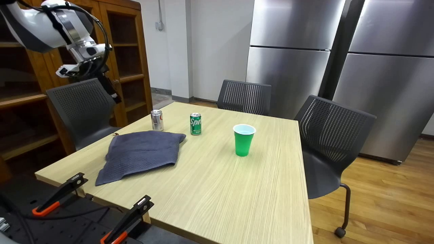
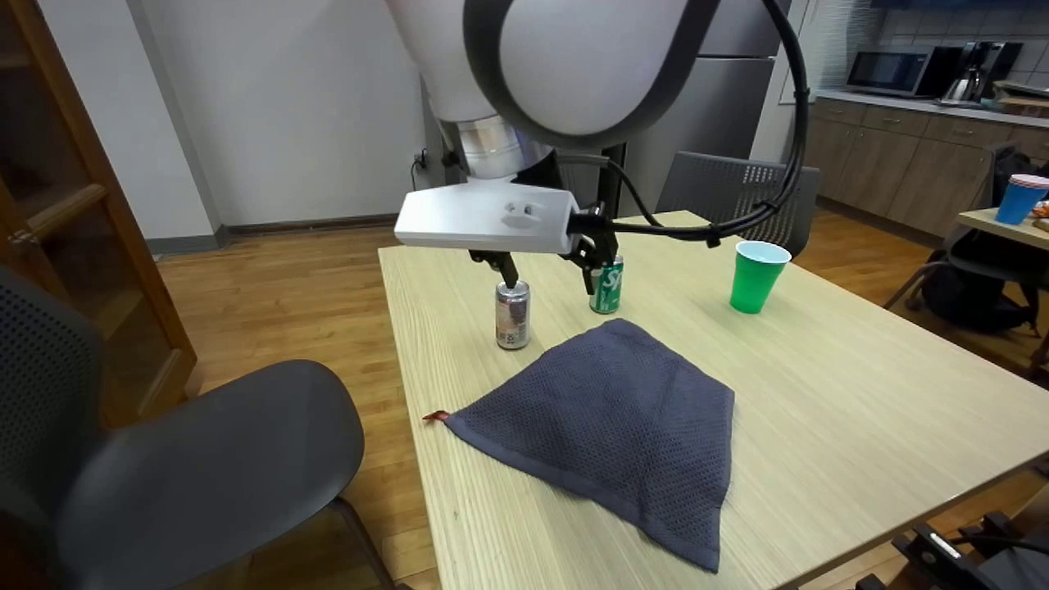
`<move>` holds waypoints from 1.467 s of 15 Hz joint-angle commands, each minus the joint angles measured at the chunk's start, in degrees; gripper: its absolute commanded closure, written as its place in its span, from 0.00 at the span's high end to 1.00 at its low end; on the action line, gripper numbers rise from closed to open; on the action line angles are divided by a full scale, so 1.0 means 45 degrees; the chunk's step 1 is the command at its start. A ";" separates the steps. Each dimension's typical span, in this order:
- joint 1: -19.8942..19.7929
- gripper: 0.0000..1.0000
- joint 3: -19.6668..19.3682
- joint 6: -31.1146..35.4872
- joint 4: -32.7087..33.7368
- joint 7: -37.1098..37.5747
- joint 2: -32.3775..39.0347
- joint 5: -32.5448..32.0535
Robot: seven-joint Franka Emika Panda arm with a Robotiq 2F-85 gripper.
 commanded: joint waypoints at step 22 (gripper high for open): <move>-0.3726 1.00 0.0888 0.3595 -0.4264 0.0086 -0.3346 -0.0111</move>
